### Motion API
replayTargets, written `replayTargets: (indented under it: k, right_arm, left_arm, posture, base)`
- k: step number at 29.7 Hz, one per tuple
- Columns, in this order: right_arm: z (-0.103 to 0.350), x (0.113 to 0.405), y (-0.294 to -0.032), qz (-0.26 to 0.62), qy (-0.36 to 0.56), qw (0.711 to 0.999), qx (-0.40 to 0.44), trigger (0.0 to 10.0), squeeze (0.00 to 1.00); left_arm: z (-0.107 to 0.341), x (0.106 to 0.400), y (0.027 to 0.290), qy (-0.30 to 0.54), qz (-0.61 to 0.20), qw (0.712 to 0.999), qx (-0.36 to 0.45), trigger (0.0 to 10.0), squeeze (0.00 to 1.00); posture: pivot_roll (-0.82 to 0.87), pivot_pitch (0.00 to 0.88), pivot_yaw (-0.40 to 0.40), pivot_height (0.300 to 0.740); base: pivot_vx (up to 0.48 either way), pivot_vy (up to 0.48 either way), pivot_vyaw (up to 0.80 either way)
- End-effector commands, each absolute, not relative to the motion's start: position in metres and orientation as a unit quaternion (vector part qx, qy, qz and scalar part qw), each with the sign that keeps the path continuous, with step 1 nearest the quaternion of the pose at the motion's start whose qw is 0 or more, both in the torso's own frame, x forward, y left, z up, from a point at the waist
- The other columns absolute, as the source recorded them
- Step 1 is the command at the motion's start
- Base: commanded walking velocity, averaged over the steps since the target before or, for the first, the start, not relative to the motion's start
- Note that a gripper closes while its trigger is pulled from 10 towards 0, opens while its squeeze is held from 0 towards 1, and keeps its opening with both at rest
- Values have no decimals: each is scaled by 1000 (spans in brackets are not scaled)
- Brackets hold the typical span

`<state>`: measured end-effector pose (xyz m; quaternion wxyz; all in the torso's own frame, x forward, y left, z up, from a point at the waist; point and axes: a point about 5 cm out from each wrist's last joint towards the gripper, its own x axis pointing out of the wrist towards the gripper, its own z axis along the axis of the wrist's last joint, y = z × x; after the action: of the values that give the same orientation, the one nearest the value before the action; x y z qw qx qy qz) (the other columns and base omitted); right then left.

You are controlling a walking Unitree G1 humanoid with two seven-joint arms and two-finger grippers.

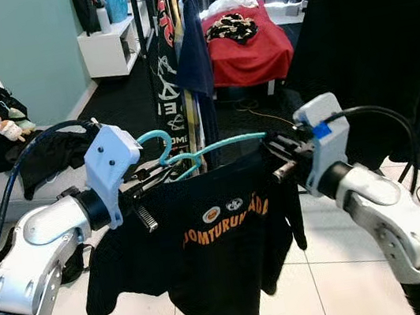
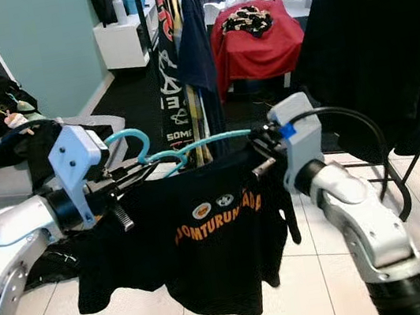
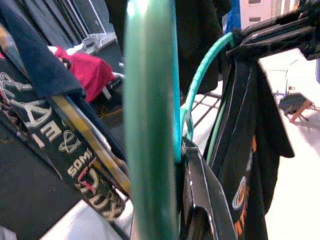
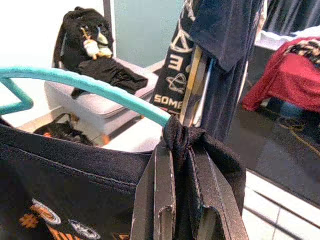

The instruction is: Hang hanger

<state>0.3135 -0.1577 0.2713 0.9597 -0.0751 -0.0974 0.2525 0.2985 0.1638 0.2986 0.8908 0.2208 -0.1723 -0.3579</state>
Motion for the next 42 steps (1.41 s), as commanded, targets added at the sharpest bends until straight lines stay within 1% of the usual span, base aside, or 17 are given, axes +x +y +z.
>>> replayTargets:
  k: [1,2,3,5,16,18,20,21,23,25,28,29,30,35,38,39,42]
  right_arm:
    - [290,305,-159,269,-140,951,-60,10000,0]
    - [293,309,-171,232,-143,960,-54,10000,0]
    - [293,309,-171,232,-143,960,-54,10000,0]
    - [298,317,-203,145,-143,978,-45,10000,0]
    - [291,320,-254,-4,-116,992,-39,10000,0]
    - [285,321,-272,-62,-101,990,-73,10000,0]
    - [285,321,-272,-62,-101,990,-73,10000,0]
    - [283,321,-277,-76,-94,988,-96,10000,0]
    - [274,324,-246,3,-91,984,-151,10000,0]
    - [274,324,-246,3,-91,984,-151,10000,0]
    - [268,325,-216,68,-97,980,-160,10000,0]
    - [268,325,-216,68,-97,980,-160,10000,0]
    - [267,326,-201,89,-102,978,-157,10000,1000]
    - [265,326,-175,139,-110,975,-137,10000,1000]
    - [265,326,-172,146,-111,974,-134,10000,1000]
    - [264,326,-168,155,-109,974,-124,10000,0]
    - [255,325,-161,179,-91,975,-95,10000,0]
  left_arm:
    - [290,302,173,-149,-345,896,235,10000,0]
    - [289,302,178,-144,-347,894,244,10000,0]
    - [289,302,178,-144,-347,894,244,10000,0]
    - [286,298,187,-129,-360,887,258,10000,0]
    - [271,285,199,-79,-421,860,278,10000,0]
    - [262,276,199,-46,-467,837,283,10000,0]
    - [262,276,199,-46,-467,837,283,10000,0]
    - [257,271,199,-31,-489,824,286,10000,0]
    - [250,266,186,-29,-516,812,272,10000,0]
    - [250,266,186,-29,-516,812,272,10000,0]
    - [251,269,174,-49,-513,819,252,10000,0]
    - [251,269,174,-49,-513,819,252,10000,0]
    - [253,271,168,-62,-509,825,238,10000,0]
    - [264,276,161,-94,-493,840,207,10000,0]
    - [267,277,160,-101,-490,842,202,10000,0]
    - [272,278,160,-111,-485,846,193,10000,0]
    - [284,279,158,-131,-482,847,181,10000,0]
  posture:
    - [-57,195,-7,740]
    - [-57,195,-7,740]
    - [-57,195,-7,740]
    - [-54,196,-4,740]
    - [-55,195,-7,740]
    - [-55,192,-9,740]
    - [-55,192,-9,740]
    - [-52,190,-9,740]
    - [-51,184,-4,740]
    - [-51,184,-4,740]
    - [-53,183,-4,740]
    - [-53,183,-4,740]
    - [-55,180,-5,740]
    - [-47,177,-11,740]
    - [-46,177,-11,740]
    - [-47,176,-12,740]
    - [-51,177,-13,740]
  base:
    - [0,0,0]
    - [0,0,0]
    - [0,0,0]
    - [0,0,0]
    - [0,0,0]
    - [0,0,0]
    - [0,0,0]
    - [0,0,0]
    - [0,0,0]
    - [0,0,0]
    - [0,0,0]
    - [0,0,0]
    - [0,0,0]
    - [0,0,0]
    - [0,0,0]
    - [0,0,0]
    - [0,0,0]
